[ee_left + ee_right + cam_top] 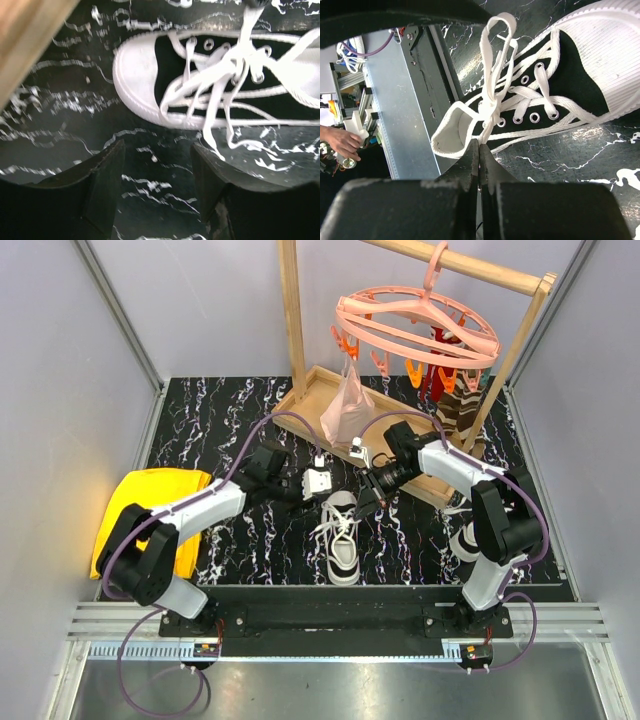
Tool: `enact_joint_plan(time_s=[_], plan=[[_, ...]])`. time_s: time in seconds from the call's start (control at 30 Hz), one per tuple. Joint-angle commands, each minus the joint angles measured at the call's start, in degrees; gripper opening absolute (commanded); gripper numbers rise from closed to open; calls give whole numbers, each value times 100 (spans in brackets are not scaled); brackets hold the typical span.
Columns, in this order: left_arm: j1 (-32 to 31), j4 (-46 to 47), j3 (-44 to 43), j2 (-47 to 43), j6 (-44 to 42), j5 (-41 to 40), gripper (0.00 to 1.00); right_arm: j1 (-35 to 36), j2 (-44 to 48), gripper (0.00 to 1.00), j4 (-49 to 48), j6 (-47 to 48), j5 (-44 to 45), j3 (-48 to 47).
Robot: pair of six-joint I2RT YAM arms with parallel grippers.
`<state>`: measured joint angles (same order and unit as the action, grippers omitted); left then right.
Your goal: Tie the shoes
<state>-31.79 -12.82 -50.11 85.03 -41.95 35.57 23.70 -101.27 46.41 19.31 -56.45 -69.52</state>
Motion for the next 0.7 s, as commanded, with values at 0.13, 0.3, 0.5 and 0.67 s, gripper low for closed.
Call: enact_joint_plan(time_s=[0.13,0.3,0.5,0.67], plan=[[-336,8,-631,355,-1192,441,64,64,169,0,26,108,37,-1],[-512,-80,-763,540,-1429,495,62,64,196,0,17,91,55,43],[-653,-449,-992,769,-1588,468,47,55,240,0,-1,99,116,78],[-644,-1038,-1001,638,-1694,363,0,29,345,0,8,91,335,166]])
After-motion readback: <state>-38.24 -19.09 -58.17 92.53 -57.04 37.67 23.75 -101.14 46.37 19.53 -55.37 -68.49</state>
